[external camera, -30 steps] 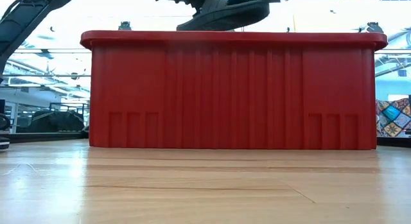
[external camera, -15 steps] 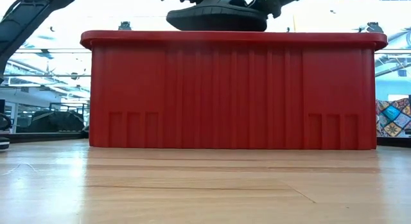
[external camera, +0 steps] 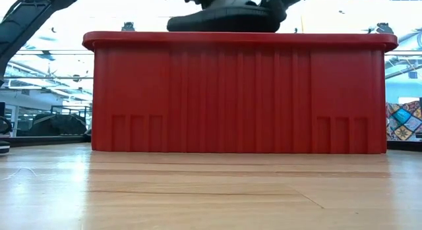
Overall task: Pick and place slides into bin
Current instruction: Put the black slide into the red bin
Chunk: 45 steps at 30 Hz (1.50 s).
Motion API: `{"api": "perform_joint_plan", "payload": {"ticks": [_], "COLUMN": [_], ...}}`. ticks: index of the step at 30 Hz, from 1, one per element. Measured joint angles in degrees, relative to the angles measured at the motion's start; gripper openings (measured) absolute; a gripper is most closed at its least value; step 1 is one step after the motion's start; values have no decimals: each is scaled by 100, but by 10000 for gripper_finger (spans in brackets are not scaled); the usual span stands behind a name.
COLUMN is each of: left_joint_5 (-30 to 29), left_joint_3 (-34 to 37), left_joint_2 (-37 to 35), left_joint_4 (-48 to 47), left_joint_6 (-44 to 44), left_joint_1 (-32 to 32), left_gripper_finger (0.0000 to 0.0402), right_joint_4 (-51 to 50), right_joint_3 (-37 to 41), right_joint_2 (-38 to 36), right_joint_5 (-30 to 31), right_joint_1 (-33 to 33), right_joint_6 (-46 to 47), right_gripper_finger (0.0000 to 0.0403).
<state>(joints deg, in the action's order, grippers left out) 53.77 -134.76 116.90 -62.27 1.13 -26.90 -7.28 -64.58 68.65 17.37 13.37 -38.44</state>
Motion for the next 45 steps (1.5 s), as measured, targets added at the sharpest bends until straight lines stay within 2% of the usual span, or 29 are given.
{"api": "perform_joint_plan", "payload": {"ticks": [4, 9, 16, 20, 25, 29, 32, 38, 45], "left_joint_5": [-553, -1222, -2761, -3229, -3481, -3647, -3608, -3590, -3590], "left_joint_3": [11, 4, 13, 7, 9, 9, 9, 9, 13], "left_joint_2": [-102, -673, -1565, -2116, -2636, -2993, -3146, -3375, -3412], "left_joint_4": [-32, -17, -58, -54, -58, -62, -74, -107, -248], "left_joint_6": [-218, 128, 289, 835, 1040, 1065, 1076, 877, 787], "left_joint_1": [-103, -289, -331, -387, -617, -884, -1044, -1205, -1204], "left_gripper_finger": [49, 113, 203, 228, 232, 222, 212, 195, 180], "right_joint_4": [-566, -1051, -1544, -1827, -2045, -2090, -2417, -4049, -5316], "right_joint_3": [-149, -154, -150, -150, -148, -262, -546, -1247, -1370], "right_joint_2": [-1, -86, -8, 253, 873, 1455, 1846, 2338, 2429], "right_joint_5": [439, 835, 2356, 2795, 3357, 3361, 3184, 3215, 3139], "right_joint_1": [-7, -37, -333, -568, -715, -606, -525, -485, -466], "right_joint_6": [217, 710, 2058, 3195, 4923, 6121, 6443, 6645, 7725], "right_gripper_finger": [4, 2, 1, 1, 1, 1, 1, 1, 0]}}
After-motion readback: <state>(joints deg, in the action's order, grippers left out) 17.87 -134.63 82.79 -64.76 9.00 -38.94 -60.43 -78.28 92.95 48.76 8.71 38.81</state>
